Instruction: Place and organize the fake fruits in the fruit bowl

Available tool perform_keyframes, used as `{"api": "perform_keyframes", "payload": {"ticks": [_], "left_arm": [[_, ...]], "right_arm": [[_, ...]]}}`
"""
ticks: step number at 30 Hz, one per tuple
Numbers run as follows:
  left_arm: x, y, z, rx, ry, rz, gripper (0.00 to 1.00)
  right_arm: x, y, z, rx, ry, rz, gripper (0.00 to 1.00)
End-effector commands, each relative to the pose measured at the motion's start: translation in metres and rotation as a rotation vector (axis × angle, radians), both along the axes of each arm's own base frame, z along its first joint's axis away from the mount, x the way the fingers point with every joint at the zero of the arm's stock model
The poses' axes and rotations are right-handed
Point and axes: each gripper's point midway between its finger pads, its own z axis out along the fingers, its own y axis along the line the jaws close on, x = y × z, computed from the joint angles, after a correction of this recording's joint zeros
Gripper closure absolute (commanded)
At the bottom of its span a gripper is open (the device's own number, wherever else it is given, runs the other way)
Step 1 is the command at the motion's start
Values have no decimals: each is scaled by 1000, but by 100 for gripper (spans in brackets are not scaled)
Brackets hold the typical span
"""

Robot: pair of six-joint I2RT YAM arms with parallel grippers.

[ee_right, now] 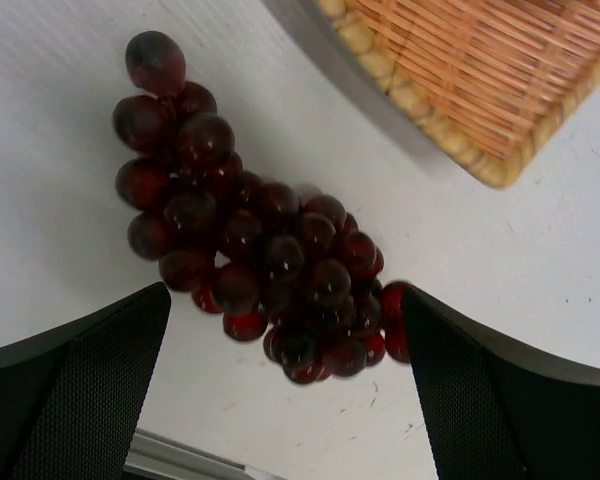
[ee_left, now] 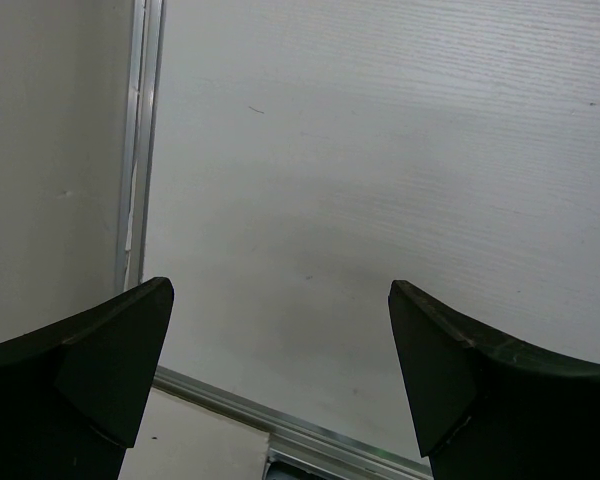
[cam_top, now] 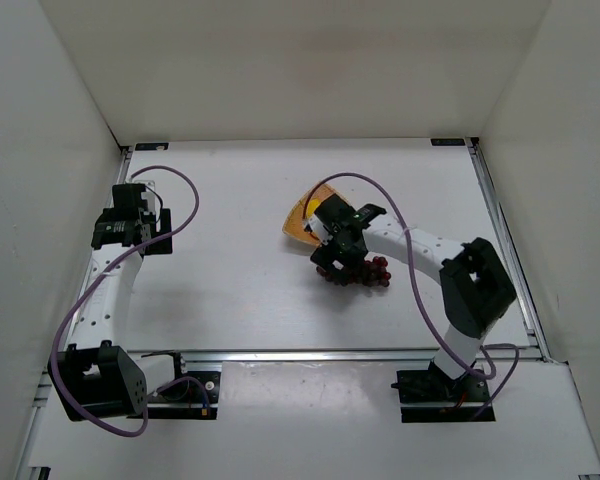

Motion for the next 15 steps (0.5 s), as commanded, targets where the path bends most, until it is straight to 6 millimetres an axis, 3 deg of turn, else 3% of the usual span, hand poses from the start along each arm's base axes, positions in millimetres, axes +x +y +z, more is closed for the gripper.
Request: {"api": "perform_keyframes", "payload": {"ticks": [1,4,11,14,15], "left_arm": [[2,0,9,-7,-19,4,0],[1,0,9,-2,-16,-3,0],[1,2,9,5,-15,3,0],[-1,2,8,5,-6,3,0],[-1,2,8,10,-3,-4,0]], "right_arm": [[6,-2,-18,-83,35,65,0],[13,-1,-34,-129,46,67,0],[21,12,-46,-116,70,18,3],[10,16,-49,-90,126,-13,27],[8,18,-49,-73,137,-34,45]]}}
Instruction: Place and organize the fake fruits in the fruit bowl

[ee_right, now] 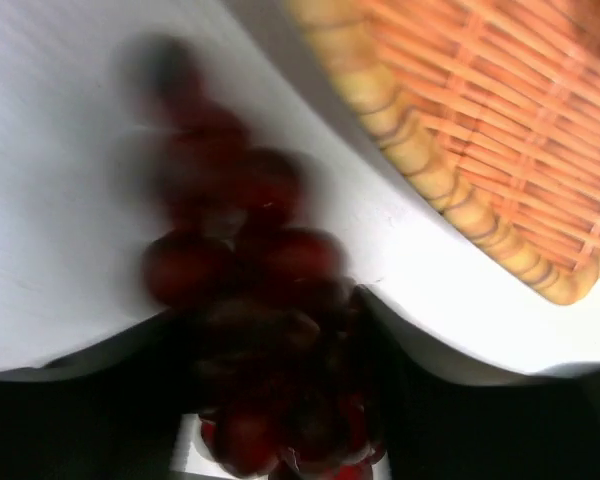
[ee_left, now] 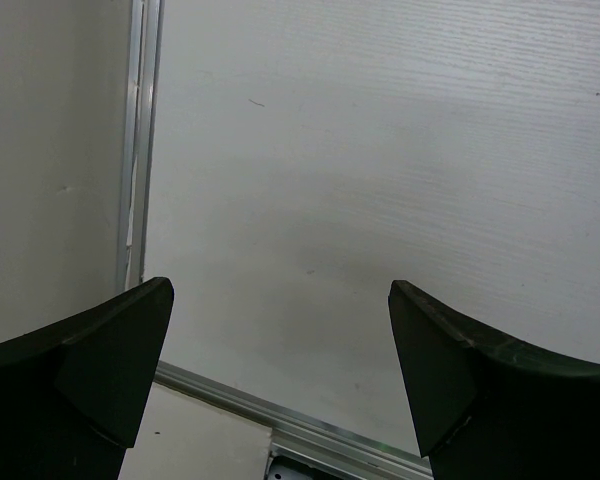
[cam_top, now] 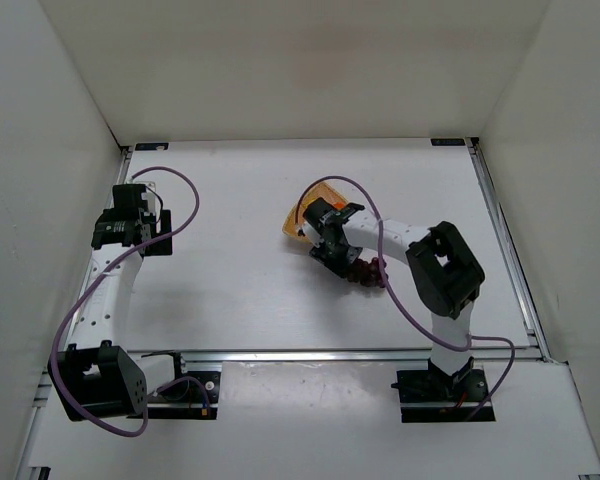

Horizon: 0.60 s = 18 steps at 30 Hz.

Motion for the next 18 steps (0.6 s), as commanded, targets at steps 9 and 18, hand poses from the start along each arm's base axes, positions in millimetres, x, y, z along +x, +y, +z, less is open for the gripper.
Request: {"api": "perform_keyframes", "payload": {"ticks": [9,18], "left_arm": [[1,2,4,3,-1,4,0],[2,-1,3,-16,-6,0,0]], "right_arm": [[-25,38,95,390,-43,-90,79],[40,37,187,828,-162,-390,81]]}}
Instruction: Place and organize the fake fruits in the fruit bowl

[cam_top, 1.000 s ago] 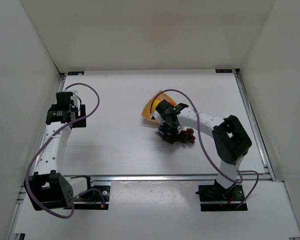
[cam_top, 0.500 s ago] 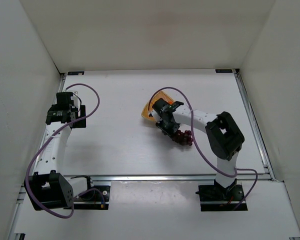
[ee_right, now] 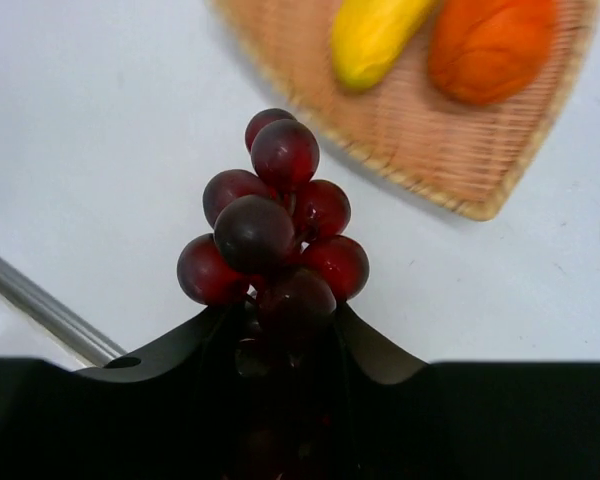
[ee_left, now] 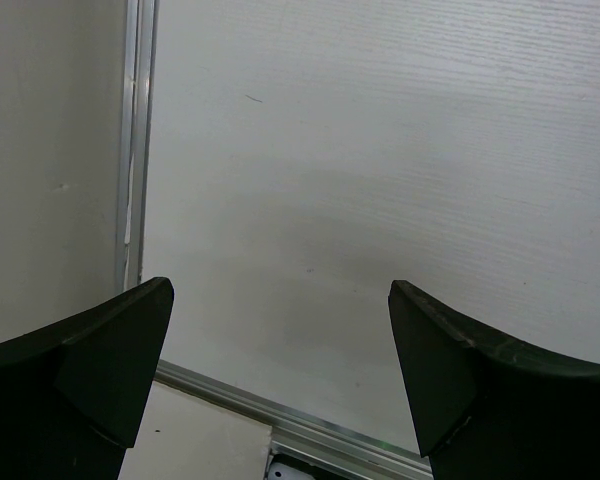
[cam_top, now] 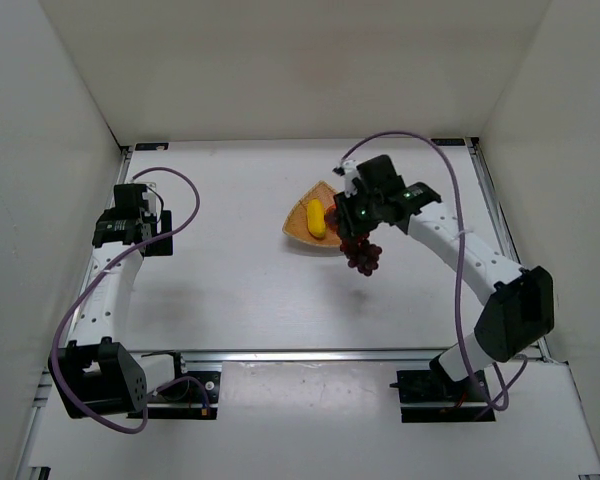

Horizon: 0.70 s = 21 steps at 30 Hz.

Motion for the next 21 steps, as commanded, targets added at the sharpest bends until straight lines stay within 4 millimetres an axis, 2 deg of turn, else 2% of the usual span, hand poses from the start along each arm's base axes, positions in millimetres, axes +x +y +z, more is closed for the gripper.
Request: {"api": "perform_keyframes", "payload": {"ticks": [1,2,3,4,5,6,7,8,10,12,14,15,16,18,21], "left_arm": [[2,-2,7,-17,-25,1,0],[2,-2,7,-17,-25,1,0],[2,-2,7,-17,-25,1,0],[2,-2,7,-17,-25,1,0],[2,-2,7,-17,-25,1,0],[2,-2,7,-17,-25,1,0],[2,-2,7,-17,-25,1,0],[2,-2,7,-17,-25,1,0],[0,-2,6,-18,-16,1,0],[-3,-1,4,-11,-13,7,0],[-5,-1,3,-11,-12,7,0],[-5,-1,3,-11,-12,7,0],[-5,-1,3,-11,-12,7,0],[-5,-1,3,-11,-12,7,0],[-5,-1,1,-12,-3,7,0]], "right_arm": [[42,9,42,208,-45,-150,81],[55,10,36,203,-40,-173,81],[67,14,48,211,-73,-183,81],[78,15,49,198,-89,-202,81],[88,21,36,182,-67,-204,81],[97,24,35,182,-67,-223,81],[110,31,51,207,-102,-220,79],[121,34,35,181,-75,-246,79],[134,36,32,171,-68,-293,79],[148,42,23,162,-51,-316,71],[150,47,7,138,-24,-323,61],[153,47,5,130,-28,-330,51],[149,52,-8,110,-3,-319,47],[148,58,-9,106,3,-309,35],[143,68,-7,99,4,-268,30]]}}
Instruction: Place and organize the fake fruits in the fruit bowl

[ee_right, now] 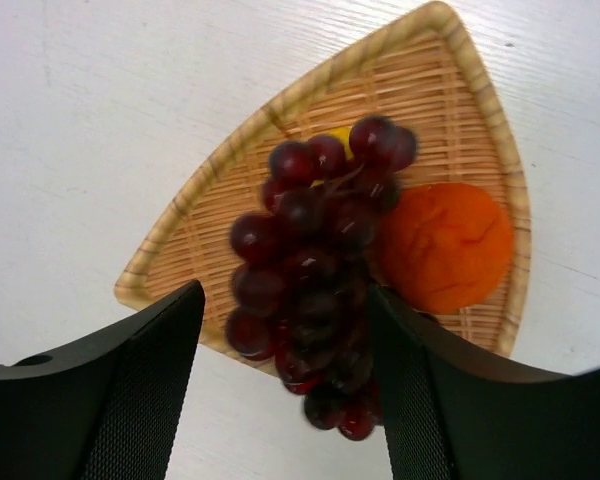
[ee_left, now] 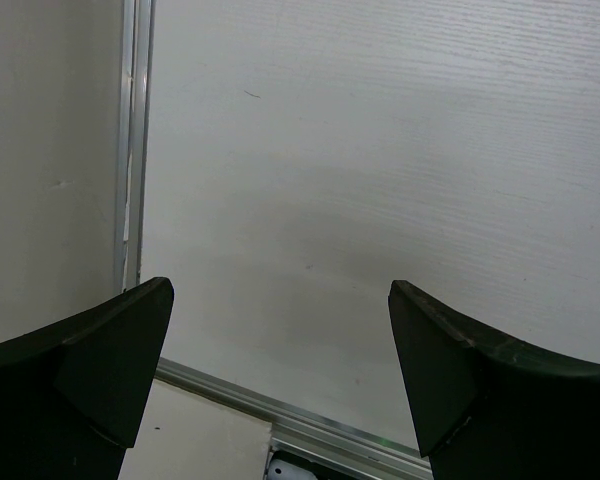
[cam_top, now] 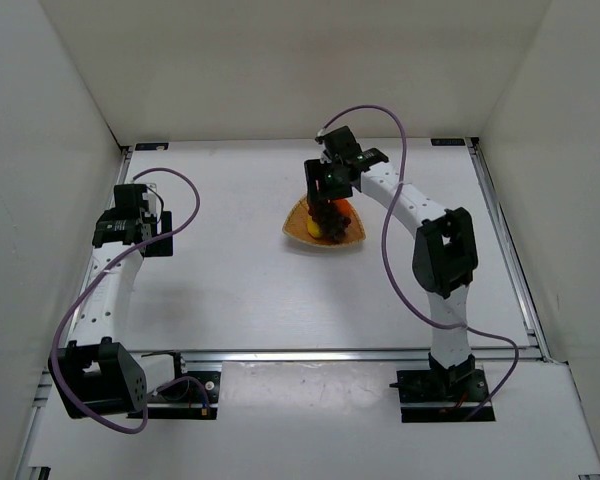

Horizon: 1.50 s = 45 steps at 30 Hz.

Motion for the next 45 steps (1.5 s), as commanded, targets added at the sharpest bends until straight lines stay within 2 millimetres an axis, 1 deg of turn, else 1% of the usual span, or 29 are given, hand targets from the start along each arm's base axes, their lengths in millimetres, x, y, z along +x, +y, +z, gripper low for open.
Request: {"api": "perform_keyframes", "payload": {"ticks": [1,3,4,5,6,8,9,10,11,12,13,14,15,16,17,18,19,20,21,22,23,24,25,26,30,31,34,39,45], "left_arm": [[-3,0,2,-9,-10,8,0],[-2,-2,-1,-17,-2,3,0],[-2,-2,-1,-17,-1,3,0],[-2,-2,-1,-17,-1,3,0],[-2,-2,-1,-17,-1,3,0],[-2,-2,-1,-17,-1,3,0],[-2,-2,-1,-17,-1,3,0],[-2,-2,-1,-17,-1,3,0],[-2,-2,-1,-17,-1,3,0],[-2,-2,-1,-17,-1,3,0],[-3,0,2,-9,-11,8,0],[-5,0,-1,-10,-2,8,0],[-5,0,-1,-10,-2,8,0],[-5,1,-1,-2,-2,14,0],[-8,3,-4,-8,4,30,0],[-8,3,-4,-8,4,30,0],[-8,3,-2,-7,-5,30,0],[-8,1,-2,-14,-5,25,0],[-7,0,-3,-22,-6,19,0],[-7,-2,-3,-29,-7,14,0],[-9,-4,-5,-39,-8,6,0],[-9,-4,-5,-39,-8,6,0],[-9,-4,-5,-39,-8,6,0],[-9,-2,-5,-44,-11,23,0],[-9,-2,-5,-44,-11,23,0],[-9,-2,-5,-44,-11,23,0],[-9,-3,-3,-50,-21,17,0],[-13,-5,-5,-59,-12,12,0],[-13,-6,-3,-74,-23,9,0]], "right_arm": [[-1,19,33,29,-67,40,30],[-5,16,30,-5,-61,30,28],[-5,14,41,1,-84,23,25],[-10,16,44,1,-82,32,24],[-11,14,60,11,-113,25,23],[-12,5,81,14,-152,-12,15],[-18,-3,98,24,-182,-35,8],[-21,-9,109,26,-202,-57,0],[-26,-15,117,33,-214,-78,0],[-28,-35,139,62,-248,-119,0],[-34,-47,133,60,-224,-151,0],[-37,-60,133,68,-214,-178,0],[-39,-89,147,94,-232,-238,0],[-45,-104,145,114,-211,-261,0],[-48,-140,116,96,-140,-353,0],[-59,-162,121,112,-147,-389,0],[-67,-179,111,123,-117,-418,0],[-73,-215,113,154,-128,-500,0],[-92,-220,82,190,-28,-495,0],[-99,-234,74,202,-15,-521,0],[-106,-260,69,207,-16,-588,0],[-115,-270,57,209,17,-614,0],[-127,-277,35,208,87,-649,0],[-134,-292,26,218,115,-689,0],[-156,-310,-1,241,195,-757,0],[-157,-314,2,249,186,-778,0],[-160,-316,-3,231,195,-793,0],[-160,-316,4,232,165,-790,0],[-173,-312,-2,226,173,-784,0]]}}
